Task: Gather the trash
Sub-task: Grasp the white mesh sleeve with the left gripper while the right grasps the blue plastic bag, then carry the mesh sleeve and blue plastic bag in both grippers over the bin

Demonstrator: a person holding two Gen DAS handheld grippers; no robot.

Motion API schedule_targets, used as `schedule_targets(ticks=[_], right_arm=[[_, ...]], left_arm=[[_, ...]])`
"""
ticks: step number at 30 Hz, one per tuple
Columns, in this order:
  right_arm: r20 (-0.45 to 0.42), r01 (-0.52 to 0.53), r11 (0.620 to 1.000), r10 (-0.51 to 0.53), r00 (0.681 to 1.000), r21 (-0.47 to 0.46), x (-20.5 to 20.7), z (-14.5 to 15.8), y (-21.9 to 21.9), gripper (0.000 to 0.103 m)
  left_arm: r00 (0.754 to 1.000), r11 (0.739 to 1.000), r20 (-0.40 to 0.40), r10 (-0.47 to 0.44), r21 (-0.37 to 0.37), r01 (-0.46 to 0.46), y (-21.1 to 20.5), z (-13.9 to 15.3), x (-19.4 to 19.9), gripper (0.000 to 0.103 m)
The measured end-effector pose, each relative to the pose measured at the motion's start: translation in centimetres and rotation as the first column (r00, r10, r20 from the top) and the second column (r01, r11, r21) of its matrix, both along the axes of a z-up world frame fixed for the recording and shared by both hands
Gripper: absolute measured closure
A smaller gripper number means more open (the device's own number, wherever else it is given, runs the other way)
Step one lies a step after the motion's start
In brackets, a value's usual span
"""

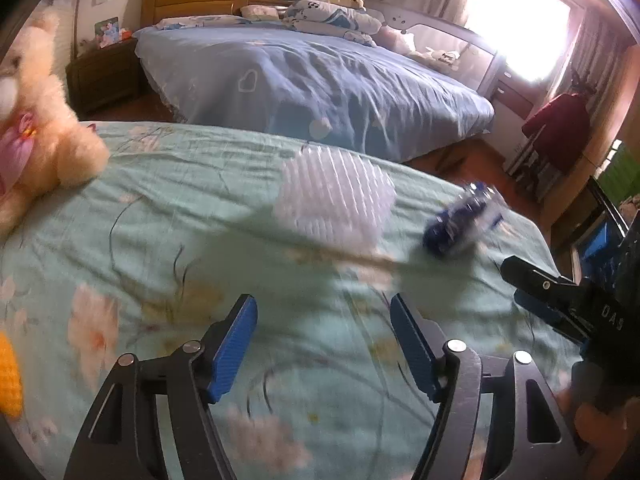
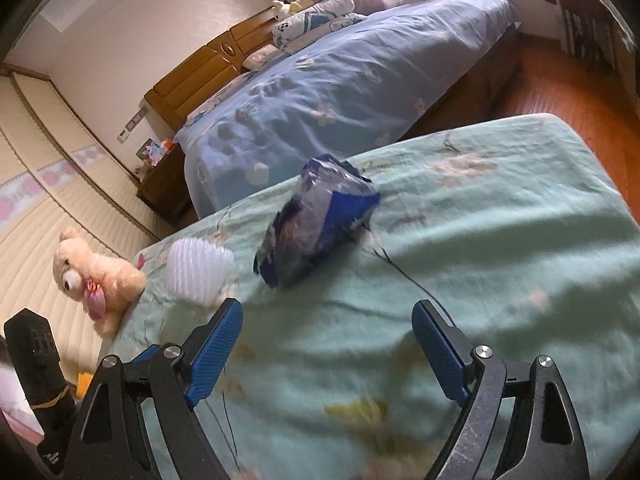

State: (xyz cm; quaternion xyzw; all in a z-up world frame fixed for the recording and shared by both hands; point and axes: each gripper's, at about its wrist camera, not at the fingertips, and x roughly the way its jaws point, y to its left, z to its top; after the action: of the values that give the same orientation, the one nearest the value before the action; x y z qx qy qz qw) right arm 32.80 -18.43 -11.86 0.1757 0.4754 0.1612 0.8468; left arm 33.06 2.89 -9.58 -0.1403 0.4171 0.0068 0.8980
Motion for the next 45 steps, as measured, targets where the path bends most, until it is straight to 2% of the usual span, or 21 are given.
schedule_targets(ticks=[5,11,14,15,17,20,23,25,35,45], right_arm=[[-0.012,-0.003,1.000,0.003,1.000,0.016,2.5,-0.6,1.0,0.015],[0.000,0.005,1.000,-0.005,1.000,-0.002,4.2,-1.0,1.6,0.016],[0.008,0.013,1.000,-0.013,1.000,-0.024,4.6,-1.1,1.7,0.029],[0.008,0.014,1.000,-0.013,1.000,-0.025,4.7,-1.2,1.6,0.037],[0.021,0.006,1.000,-0.006,1.000,-0.002,4.6,-1.3,1.5,0.050],[0.029,0.003,1.000,-0.003,1.000,0.006,4.3,-1.3,1.3,0.055],[0.026,0.001,1.000,-0.002,1.000,0.022,3.9,-1.2,1.0,0.057],[0.024,-0.001,0.999,0.000,1.000,0.032,3.4,-1.1,0.6,0.057],[0.010,0.007,0.996,-0.008,1.000,0.090,-0.6,-0.3,-2.1,0.058],[0.039,-0.021,0.997,0.018,0.999,0.077,-5.4,1.2,-3.6,0.058]], left_arm=[[1.000,1.000,0.009,-0.016,-0.013,0.016,0.3,-0.3,3.1,0.032],[1.000,1.000,0.016,-0.024,0.010,0.024,-0.5,-1.1,6.1,0.032],[1.000,1.000,0.007,-0.012,0.026,0.012,-0.7,-1.8,7.1,0.035],[1.000,0.999,0.006,-0.010,0.037,0.009,-0.9,-1.9,7.3,0.038],[1.000,0.999,0.004,-0.019,0.042,0.019,-1.2,-2.2,7.5,0.059],[0.999,0.998,0.010,-0.036,0.043,0.035,-1.4,-2.4,7.5,0.077],[0.999,0.997,0.024,-0.043,0.058,0.042,-1.6,-2.2,7.2,0.085],[0.998,0.996,0.023,-0.052,0.069,0.050,-1.9,-2.0,6.8,0.087],[0.995,0.995,0.029,-0.091,0.044,0.090,-3.4,-1.1,2.7,0.087],[0.991,0.992,0.041,-0.124,0.035,0.123,-5.4,0.8,-3.6,0.087]])
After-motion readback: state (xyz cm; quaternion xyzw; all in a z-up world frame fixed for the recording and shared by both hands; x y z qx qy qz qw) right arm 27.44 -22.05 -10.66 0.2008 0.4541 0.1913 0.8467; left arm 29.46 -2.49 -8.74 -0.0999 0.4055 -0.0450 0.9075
